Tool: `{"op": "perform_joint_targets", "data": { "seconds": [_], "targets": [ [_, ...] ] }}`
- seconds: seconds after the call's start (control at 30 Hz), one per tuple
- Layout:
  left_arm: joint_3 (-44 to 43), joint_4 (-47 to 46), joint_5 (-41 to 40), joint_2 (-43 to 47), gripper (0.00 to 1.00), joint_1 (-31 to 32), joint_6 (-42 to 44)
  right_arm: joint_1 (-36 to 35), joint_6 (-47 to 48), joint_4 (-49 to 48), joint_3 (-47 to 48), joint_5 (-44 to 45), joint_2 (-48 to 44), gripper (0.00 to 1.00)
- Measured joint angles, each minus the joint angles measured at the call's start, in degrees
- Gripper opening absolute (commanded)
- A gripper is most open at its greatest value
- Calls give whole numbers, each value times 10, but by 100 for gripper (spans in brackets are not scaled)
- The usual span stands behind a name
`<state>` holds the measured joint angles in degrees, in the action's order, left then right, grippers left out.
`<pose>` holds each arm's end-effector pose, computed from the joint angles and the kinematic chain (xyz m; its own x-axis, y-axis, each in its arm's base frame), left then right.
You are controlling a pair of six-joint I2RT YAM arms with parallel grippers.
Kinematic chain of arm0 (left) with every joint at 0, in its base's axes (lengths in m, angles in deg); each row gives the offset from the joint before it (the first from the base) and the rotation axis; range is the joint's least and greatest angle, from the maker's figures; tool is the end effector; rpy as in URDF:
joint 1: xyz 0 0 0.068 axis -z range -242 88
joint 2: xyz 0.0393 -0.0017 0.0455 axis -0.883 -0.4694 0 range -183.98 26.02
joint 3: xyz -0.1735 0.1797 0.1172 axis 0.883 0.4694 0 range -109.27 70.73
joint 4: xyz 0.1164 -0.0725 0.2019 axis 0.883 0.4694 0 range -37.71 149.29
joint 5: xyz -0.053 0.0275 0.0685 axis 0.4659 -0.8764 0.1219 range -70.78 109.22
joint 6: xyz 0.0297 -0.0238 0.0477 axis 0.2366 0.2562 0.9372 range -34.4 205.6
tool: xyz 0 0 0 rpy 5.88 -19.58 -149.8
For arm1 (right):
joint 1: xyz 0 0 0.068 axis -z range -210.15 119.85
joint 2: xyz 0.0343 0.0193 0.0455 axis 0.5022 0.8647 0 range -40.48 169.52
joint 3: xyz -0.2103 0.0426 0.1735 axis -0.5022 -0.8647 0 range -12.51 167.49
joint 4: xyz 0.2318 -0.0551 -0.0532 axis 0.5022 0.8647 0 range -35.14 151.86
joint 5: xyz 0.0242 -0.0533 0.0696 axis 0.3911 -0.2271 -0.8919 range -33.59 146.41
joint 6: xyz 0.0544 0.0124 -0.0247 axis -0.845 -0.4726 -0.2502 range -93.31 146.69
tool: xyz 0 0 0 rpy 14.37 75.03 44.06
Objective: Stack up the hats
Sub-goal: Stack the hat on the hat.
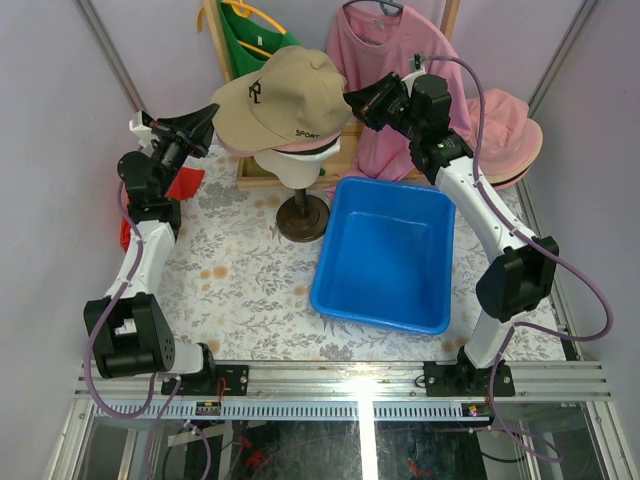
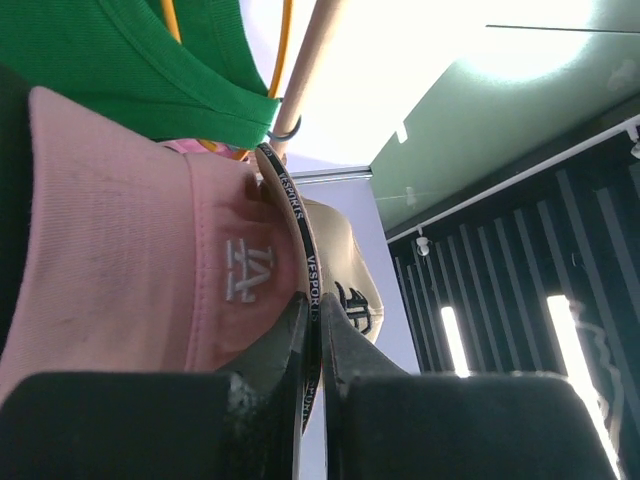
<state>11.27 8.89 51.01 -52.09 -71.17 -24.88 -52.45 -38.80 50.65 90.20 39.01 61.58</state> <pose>0.3010 0.0242 0.4066 -0.4602 -0.8808 0.1110 0.2695 -0.2577 -0.9279 0.3822 0.1715 0.4474 -0.5479 0.7138 -0.4363 -0.3357 0.2901 0.8962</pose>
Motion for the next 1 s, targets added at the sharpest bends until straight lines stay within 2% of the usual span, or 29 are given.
{"op": "perform_joint_targets", "data": {
  "seconds": [0.43, 0.67, 1.0],
  "targets": [
    [-19, -51, 23, -49, 0, -20, -64, 3, 28, 27, 21, 0, -1, 14],
    [-17, -110, 30, -71, 0, -25, -67, 3, 44, 42, 29, 0, -3, 15],
    [48, -186, 33, -93, 0, -26, -67, 3, 51, 41, -1, -1, -34, 19]
  ]
}}
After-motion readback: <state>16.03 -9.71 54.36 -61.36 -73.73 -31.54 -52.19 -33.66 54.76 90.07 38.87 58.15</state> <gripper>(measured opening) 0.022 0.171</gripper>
